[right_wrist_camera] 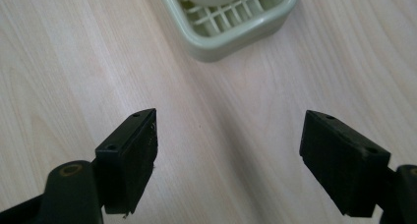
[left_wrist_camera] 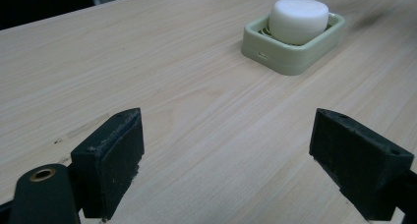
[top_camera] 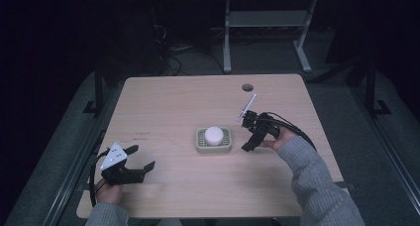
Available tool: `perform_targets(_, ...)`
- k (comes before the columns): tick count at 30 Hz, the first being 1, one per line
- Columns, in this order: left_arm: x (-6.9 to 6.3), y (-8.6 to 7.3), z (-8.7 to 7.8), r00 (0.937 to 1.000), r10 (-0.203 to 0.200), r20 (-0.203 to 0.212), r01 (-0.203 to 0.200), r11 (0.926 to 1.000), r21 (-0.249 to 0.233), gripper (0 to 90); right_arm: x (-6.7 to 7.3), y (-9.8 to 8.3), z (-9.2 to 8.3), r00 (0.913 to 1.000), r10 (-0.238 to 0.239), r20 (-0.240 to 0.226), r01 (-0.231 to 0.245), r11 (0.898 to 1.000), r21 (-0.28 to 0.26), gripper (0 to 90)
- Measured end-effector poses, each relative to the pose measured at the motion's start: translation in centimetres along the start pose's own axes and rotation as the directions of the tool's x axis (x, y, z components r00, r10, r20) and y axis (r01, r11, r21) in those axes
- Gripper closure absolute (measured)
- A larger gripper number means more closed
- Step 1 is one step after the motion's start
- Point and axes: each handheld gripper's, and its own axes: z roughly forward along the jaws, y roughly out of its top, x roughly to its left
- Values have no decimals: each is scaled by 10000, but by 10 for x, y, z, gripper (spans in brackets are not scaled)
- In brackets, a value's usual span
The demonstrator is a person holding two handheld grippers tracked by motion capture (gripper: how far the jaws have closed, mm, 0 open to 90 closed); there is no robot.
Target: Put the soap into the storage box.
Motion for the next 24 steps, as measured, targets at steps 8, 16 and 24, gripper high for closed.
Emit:
perform_targets(8, 0, 0, 1, 10000, 8, 15, -8, 10000, -4, 128, 0, -18, -1, 9998, 187, -20, -187, 9998, -92, 216)
perform_targets(16, -1, 0, 1, 10000, -7, 32, 7, 10000, 35, 128, 4, -38, -2, 9991, 419, 10, -419, 9989, -201, 216)
perform_targets(24, -1, 0, 1, 9999, 87, 55, -87, 9999, 85, 128, 14, -63, 3, 9980, 636, -33, -637, 9974, -342, 214)
